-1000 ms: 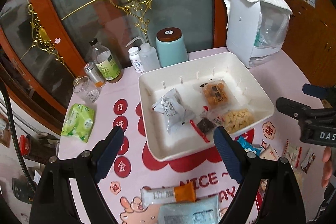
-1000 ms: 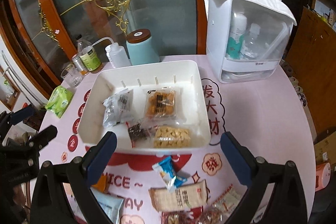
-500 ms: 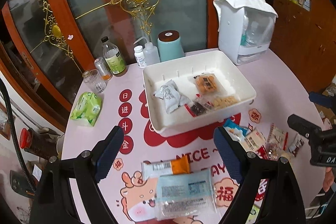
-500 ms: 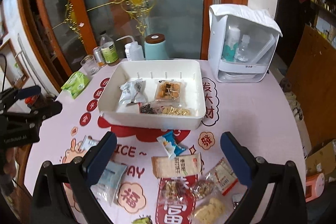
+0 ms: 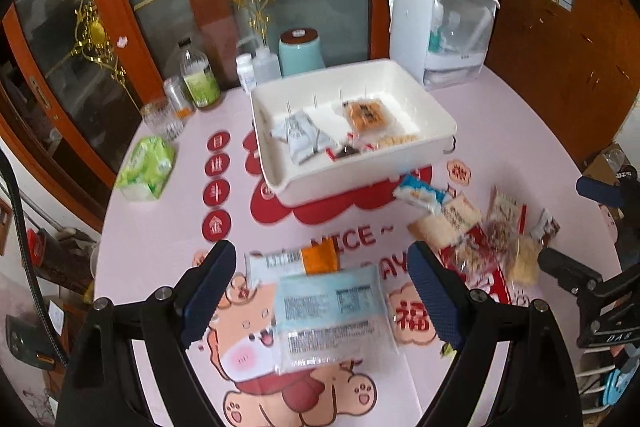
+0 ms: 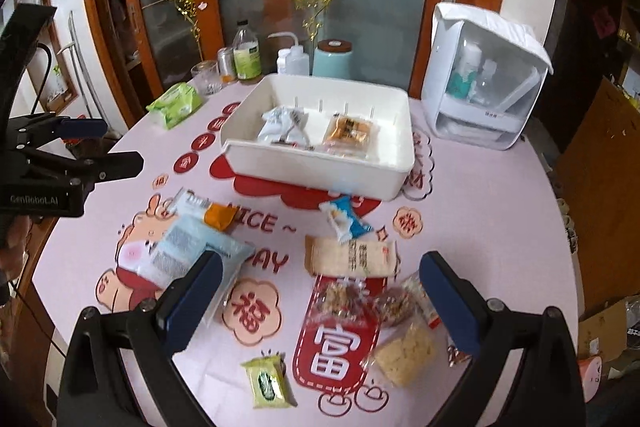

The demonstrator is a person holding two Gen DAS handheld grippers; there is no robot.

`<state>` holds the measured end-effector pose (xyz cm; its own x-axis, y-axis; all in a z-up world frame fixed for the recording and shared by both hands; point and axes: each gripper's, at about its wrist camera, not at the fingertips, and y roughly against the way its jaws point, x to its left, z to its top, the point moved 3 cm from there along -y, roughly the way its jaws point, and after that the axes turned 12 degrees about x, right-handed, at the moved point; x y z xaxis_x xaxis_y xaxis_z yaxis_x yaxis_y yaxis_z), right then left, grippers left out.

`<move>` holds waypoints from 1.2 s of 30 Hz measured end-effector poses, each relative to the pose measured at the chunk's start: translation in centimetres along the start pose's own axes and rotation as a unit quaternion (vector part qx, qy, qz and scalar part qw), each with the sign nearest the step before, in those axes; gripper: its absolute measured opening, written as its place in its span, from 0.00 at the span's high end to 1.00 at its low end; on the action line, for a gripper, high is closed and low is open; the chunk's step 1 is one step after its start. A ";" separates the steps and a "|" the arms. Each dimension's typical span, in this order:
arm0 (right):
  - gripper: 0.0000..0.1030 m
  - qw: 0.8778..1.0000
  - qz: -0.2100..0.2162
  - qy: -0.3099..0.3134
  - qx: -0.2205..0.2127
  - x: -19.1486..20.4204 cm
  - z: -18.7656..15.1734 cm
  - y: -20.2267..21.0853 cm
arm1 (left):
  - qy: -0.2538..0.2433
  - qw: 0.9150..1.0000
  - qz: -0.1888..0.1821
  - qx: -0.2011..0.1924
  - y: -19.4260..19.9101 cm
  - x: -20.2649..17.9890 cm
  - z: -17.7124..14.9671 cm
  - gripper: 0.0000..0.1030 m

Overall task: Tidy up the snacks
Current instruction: 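Move both tools back over the remaining snacks, then grasp the blue-white bag with the left tool while the right grasps the green biscuit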

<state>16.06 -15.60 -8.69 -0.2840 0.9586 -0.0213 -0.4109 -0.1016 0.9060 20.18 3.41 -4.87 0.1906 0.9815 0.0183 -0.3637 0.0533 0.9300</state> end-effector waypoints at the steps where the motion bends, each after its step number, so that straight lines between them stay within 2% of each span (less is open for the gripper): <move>1: 0.04 1.000 0.004 0.000 0.003 -0.1 -0.3 -0.3 | 0.000 1.000 -0.004 0.006 -0.4 0.2 -0.6 0.16; 6: 0.05 0.999 0.020 0.015 0.025 0.5 -2.9 -1.9 | -0.018 0.999 -0.020 0.033 -2.7 0.7 -3.3 0.16; 11: 0.05 0.997 0.029 0.035 0.067 1.5 -6.0 -4.7 | -0.065 0.996 -0.021 0.066 -5.4 0.1 -6.3 0.16; 15: 0.06 0.993 0.043 0.035 0.102 2.1 -8.1 -7.0 | -0.111 0.989 -0.001 0.098 -8.0 -0.7 -8.3 0.16; 18: 0.12 0.989 0.052 0.038 0.131 2.6 -9.6 -8.8 | -0.142 0.982 0.020 0.122 -10.1 -1.1 -9.3 0.16; 26: 0.14 0.982 0.064 0.036 0.173 3.5 -11.8 -11.7 | -0.176 0.970 0.036 0.164 -15.0 -1.3 -9.3 0.16; 30: 0.14 0.980 0.068 0.036 0.183 3.7 -12.2 -12.4 | -0.203 0.962 0.032 0.178 -16.3 -2.0 -9.6 0.16; 33: 0.15 0.979 0.066 0.040 0.189 3.8 -12.4 -12.9 | -0.240 0.953 0.033 0.182 -16.9 -3.0 -10.1 0.16; 35: 0.24 0.977 0.067 0.040 0.197 3.8 -12.5 -13.5 | -0.257 0.948 0.052 0.177 -17.5 -3.4 -10.3 0.16; 36: 0.25 0.977 0.068 0.038 0.201 3.8 -12.5 -13.8 | -0.263 0.947 0.057 0.178 -17.8 -3.5 -10.3 0.16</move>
<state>9.79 -13.93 -26.53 -0.3819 0.9195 0.0931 0.0030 -0.0995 0.9950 16.58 0.88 -25.30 0.6298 0.7451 0.2195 -0.0969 -0.2050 0.9740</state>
